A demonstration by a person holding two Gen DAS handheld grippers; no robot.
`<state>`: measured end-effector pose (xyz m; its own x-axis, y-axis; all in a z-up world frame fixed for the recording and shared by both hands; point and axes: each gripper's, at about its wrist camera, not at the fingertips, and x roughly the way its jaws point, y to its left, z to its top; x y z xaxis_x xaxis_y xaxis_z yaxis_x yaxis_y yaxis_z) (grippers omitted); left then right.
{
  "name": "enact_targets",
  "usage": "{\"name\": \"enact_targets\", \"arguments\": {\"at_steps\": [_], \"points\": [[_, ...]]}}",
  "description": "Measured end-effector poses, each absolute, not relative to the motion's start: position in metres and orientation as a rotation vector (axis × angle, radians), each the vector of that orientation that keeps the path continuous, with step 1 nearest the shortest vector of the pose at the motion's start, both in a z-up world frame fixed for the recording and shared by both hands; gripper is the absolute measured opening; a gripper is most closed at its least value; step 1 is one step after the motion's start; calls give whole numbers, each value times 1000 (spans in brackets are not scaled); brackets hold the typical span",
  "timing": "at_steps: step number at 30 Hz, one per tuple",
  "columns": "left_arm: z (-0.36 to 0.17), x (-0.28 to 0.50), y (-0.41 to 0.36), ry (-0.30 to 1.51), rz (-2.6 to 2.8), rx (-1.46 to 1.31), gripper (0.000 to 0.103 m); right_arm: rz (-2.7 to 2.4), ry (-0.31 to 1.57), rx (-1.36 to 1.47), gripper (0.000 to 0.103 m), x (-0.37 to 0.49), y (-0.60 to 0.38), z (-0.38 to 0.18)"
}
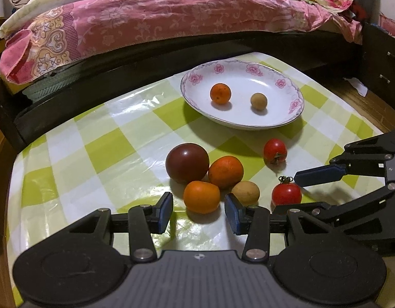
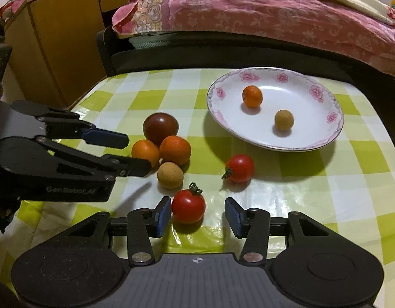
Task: Organize fruits
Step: 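Grasp a red cherry tomato with the right tool while the left tool grasps an orange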
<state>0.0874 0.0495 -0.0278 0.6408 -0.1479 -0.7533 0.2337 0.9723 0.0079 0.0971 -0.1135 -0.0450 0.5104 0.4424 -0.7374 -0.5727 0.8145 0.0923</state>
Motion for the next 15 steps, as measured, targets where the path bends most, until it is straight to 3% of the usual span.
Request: {"name": "enact_targets", "arguments": {"at_steps": [8, 15], "points": [[-35, 93, 47, 852, -223, 111, 51, 618, 846, -167, 31, 102, -112, -49], [-35, 90, 42, 840, -233, 140, 41, 613, 853, -155, 26, 102, -114, -49]]}}
